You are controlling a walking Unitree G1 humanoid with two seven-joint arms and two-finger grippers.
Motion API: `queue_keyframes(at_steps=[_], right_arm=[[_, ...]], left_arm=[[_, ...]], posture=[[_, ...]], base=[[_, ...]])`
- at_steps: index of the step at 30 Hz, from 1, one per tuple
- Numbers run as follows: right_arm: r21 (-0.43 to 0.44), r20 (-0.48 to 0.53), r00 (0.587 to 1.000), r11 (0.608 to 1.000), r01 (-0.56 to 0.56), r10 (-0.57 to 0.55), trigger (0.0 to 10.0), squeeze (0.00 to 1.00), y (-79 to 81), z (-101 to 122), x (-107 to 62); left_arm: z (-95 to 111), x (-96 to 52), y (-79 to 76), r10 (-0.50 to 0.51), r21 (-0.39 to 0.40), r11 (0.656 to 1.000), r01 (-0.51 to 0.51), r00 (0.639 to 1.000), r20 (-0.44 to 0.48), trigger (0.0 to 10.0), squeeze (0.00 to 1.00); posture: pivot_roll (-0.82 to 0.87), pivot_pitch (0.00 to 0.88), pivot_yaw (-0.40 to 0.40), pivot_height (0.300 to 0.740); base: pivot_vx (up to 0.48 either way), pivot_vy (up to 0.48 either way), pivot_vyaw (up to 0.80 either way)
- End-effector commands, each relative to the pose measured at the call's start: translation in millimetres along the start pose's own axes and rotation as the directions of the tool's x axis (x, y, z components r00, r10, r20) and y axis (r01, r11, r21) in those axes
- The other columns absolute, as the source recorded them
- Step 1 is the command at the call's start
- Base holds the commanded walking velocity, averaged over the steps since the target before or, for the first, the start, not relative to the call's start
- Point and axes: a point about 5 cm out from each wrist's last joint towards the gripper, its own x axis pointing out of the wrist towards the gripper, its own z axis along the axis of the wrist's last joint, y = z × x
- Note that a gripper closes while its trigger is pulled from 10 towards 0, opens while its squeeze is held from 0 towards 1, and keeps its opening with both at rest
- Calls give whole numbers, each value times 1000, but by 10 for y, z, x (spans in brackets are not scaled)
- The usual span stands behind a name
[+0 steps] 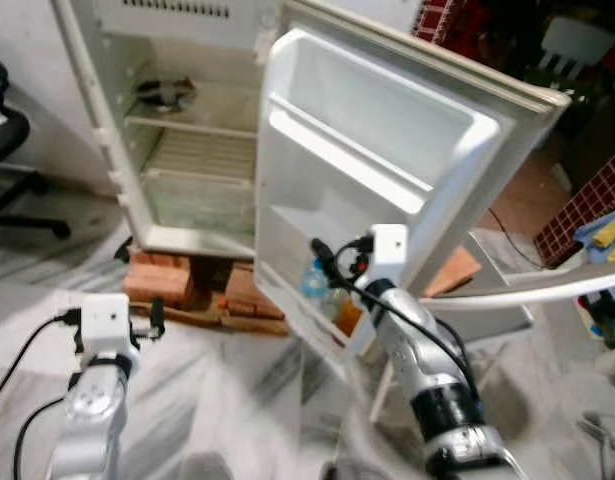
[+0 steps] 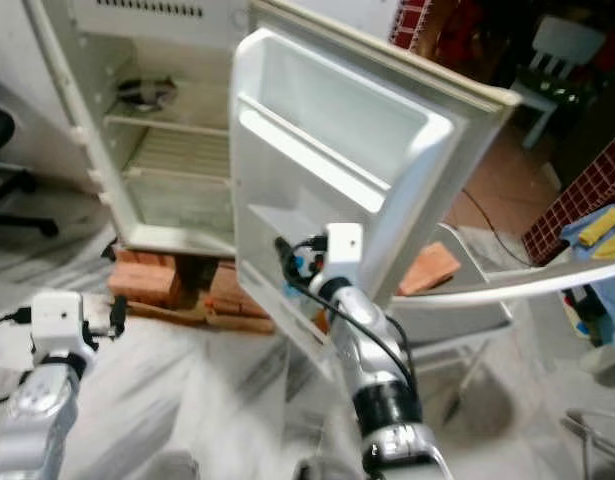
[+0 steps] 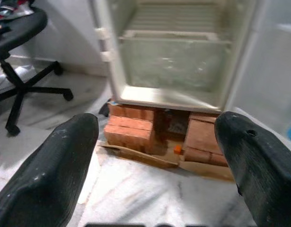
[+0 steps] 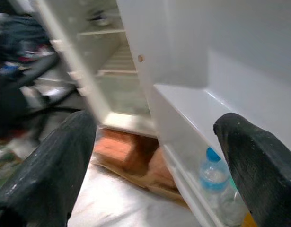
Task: Restocking fridge
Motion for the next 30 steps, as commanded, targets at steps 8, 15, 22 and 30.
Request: queue_keyframes(at_steps=[8, 15, 22, 30], right_arm=[[-41, -232, 936, 958, -283, 266, 10000, 0, -54, -170, -254], [-234, -108, 988, 969, 78, -106, 10000, 0, -522, 73, -178], [-226, 70, 974, 948, 225, -215, 10000, 0, -591, 376, -155], [-174, 140, 969, 959, 225, -202, 10000, 0, -545, 349, -217]], left_arm=[[8, -3, -55, -14, -5, 1000, 14, 1000, 5, 10000, 0], [-39, -16, -44, 4, 16, 1000, -3, 1000, -14, 10000, 0], [-60, -31, -8, 30, 32, 999, -29, 999, -19, 10000, 0], [-100, -58, 10, 45, 33, 998, -44, 998, -41, 10000, 0]], posture=[[202, 2, -64, 740], [200, 11, -62, 740], [201, 15, -59, 740], [200, 21, -63, 740]], base=[[0, 0, 0], [0, 0, 0], [0, -58, 0], [0, -406, 0]])
